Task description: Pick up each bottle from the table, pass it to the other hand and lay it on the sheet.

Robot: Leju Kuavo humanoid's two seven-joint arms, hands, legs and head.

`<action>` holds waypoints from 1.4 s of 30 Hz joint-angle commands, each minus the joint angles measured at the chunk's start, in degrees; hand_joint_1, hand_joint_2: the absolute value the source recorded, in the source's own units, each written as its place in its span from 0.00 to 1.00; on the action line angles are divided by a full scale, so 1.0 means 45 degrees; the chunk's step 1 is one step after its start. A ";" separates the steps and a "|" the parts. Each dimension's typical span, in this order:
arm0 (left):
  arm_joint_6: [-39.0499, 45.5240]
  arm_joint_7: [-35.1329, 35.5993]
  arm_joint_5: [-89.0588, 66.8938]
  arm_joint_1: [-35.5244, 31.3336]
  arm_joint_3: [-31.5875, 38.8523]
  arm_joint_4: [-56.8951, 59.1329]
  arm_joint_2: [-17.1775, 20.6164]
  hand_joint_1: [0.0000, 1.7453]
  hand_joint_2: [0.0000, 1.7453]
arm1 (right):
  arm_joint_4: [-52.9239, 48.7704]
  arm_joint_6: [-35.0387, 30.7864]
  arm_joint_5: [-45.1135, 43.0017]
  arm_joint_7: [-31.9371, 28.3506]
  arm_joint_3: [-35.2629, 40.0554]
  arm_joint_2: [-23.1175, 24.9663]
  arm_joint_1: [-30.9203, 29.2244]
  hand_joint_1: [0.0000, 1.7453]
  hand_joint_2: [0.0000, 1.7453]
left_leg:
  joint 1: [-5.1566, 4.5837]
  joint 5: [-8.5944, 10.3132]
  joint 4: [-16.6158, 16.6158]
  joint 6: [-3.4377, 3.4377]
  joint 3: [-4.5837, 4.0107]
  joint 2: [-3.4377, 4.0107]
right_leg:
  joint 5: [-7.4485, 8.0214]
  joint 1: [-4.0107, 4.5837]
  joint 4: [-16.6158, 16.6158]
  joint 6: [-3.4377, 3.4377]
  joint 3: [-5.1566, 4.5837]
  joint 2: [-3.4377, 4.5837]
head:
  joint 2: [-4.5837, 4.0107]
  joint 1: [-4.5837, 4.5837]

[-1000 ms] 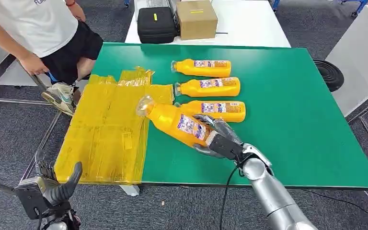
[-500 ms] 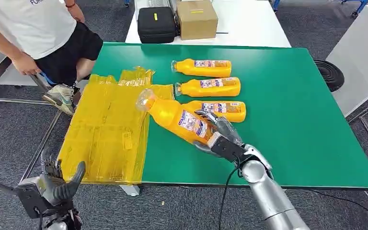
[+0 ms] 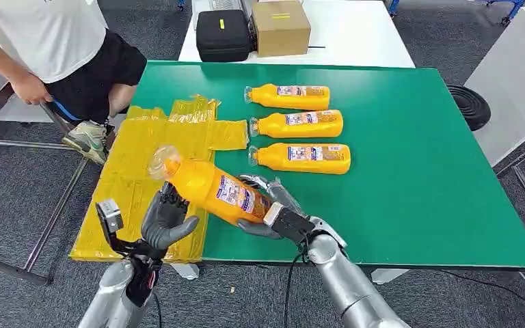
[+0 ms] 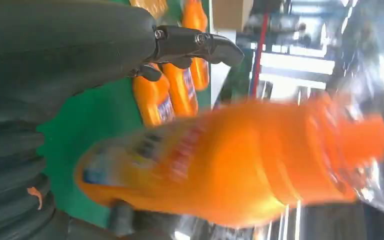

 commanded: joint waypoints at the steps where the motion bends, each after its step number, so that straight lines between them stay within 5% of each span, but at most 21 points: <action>1: -0.0816 0.0246 0.0314 -0.2007 -0.1462 0.2325 0.0441 0.00 1.00 | 0.1564 0.0297 -0.0012 0.0015 0.0712 0.0026 -0.0598 1.00 1.00 | 0.0001 -0.0014 -0.0009 -0.0004 0.0046 0.0000 | -0.0017 0.0008 -0.0007 -0.0029 0.0050 -0.0014 | 0.0000 0.0000; 22: -0.0833 0.0302 -0.0193 -0.1967 -0.1966 0.2127 0.0650 0.02 1.00 | 0.0963 0.0300 -0.0135 0.0225 0.0285 -0.0079 -0.0299 1.00 1.00 | 0.0003 -0.0014 -0.0004 -0.0004 0.0024 0.0005 | -0.0014 0.0008 -0.0006 -0.0022 0.0023 -0.0009 | 0.0000 0.0000; 23: -0.0788 0.0286 -0.0279 -0.1968 -0.1997 0.2119 0.0657 0.91 1.00 | 0.0948 0.0280 -0.0143 0.0225 0.0246 -0.0083 -0.0286 1.00 1.00 | 0.0002 -0.0021 -0.0007 -0.0004 0.0046 0.0010 | -0.0021 0.0009 -0.0008 -0.0031 0.0043 -0.0008 | 0.0000 0.0000; 24: -0.0818 0.0127 -0.0502 -0.1975 -0.2126 0.2057 0.0720 1.00 1.00 | 0.0932 0.0308 -0.0159 0.0242 0.0198 -0.0098 -0.0289 1.00 1.00 | 0.0002 -0.0012 -0.0006 -0.0003 0.0024 0.0007 | -0.0012 0.0008 -0.0008 -0.0022 0.0021 -0.0007 | 0.0000 0.0000; 42: -0.0288 -0.0076 -0.1031 -0.2145 -0.1953 0.2597 0.0636 1.00 1.00 | 0.1020 0.0425 -0.0188 0.0234 0.0155 -0.0171 -0.0236 1.00 1.00 | -0.0001 -0.0014 -0.0007 -0.0002 0.0030 0.0011 | -0.0013 0.0004 -0.0007 -0.0022 0.0025 -0.0003 | 0.0000 0.0000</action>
